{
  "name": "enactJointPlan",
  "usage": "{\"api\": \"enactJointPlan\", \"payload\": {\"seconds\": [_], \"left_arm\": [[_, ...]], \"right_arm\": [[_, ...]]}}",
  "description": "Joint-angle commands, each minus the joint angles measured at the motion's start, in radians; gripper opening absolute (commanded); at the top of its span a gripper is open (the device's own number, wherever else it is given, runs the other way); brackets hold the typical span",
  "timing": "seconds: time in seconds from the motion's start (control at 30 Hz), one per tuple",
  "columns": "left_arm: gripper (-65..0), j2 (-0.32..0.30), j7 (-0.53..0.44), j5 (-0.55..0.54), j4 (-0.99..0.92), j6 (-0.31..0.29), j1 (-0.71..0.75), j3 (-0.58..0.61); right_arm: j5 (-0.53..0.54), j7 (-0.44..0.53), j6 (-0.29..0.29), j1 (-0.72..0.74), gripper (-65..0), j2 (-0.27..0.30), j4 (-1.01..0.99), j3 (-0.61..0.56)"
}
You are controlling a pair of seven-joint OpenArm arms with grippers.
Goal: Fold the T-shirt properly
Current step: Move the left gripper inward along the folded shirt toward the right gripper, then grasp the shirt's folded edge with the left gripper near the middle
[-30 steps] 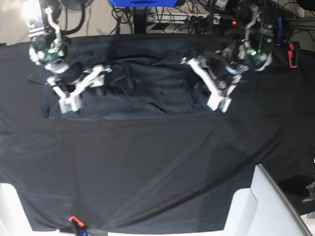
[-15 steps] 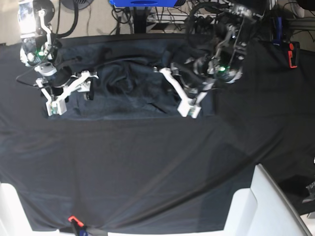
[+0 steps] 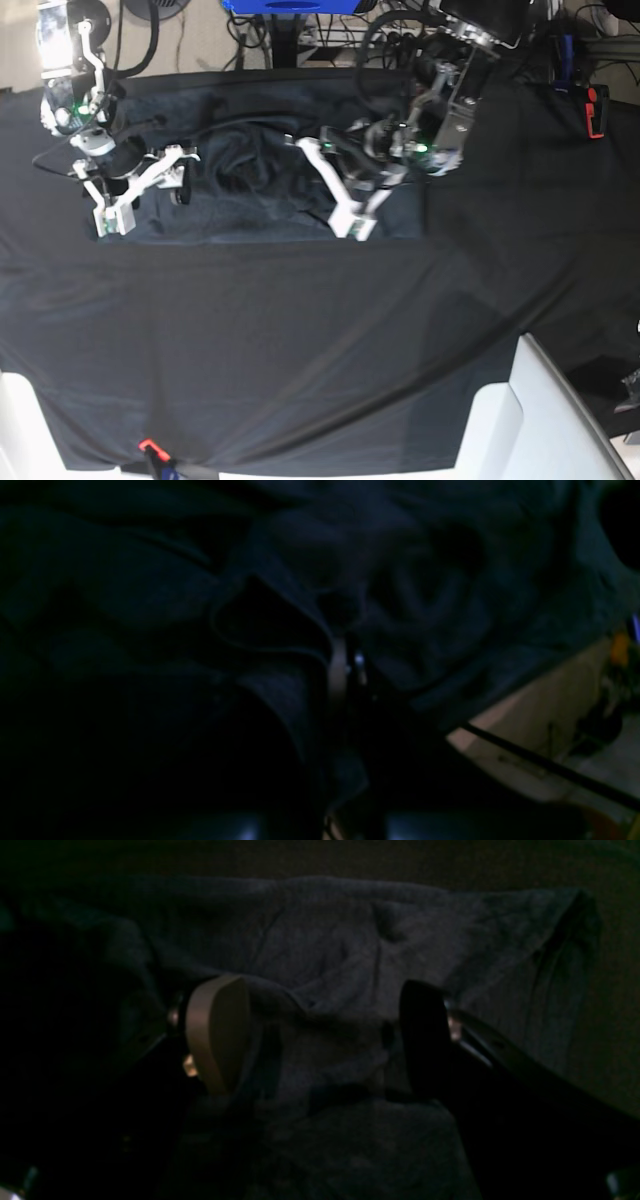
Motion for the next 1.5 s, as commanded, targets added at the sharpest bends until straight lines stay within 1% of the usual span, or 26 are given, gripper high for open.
{"api": "enactJointPlan", "payload": {"seconds": [0.0, 0.67, 0.87, 1.47], "left_arm": [[-65.0, 0.006, -0.009, -0.016, 0.000, -0.007, -0.009, -0.006], [-65.0, 0.009, -0.006, -0.016, -0.014, -0.007, -0.015, 0.006], [-65.0, 0.007, -0.009, -0.016, -0.017, -0.007, -0.015, 0.063], [-65.0, 0.006, -0.010, -0.016, -0.016, -0.007, 0.003, 0.062]], "right_arm": [[0.006, 0.023, 0.004, 0.007, -21.0, 0.008, 0.014, 0.003], [0.006, 0.023, 0.004, 0.009, -21.0, 0.008, 0.013, 0.003], [0.006, 0.023, 0.004, 0.009, -21.0, 0.008, 0.013, 0.003], [0.006, 0.023, 0.004, 0.009, -21.0, 0.006, 0.013, 0.003]]}}
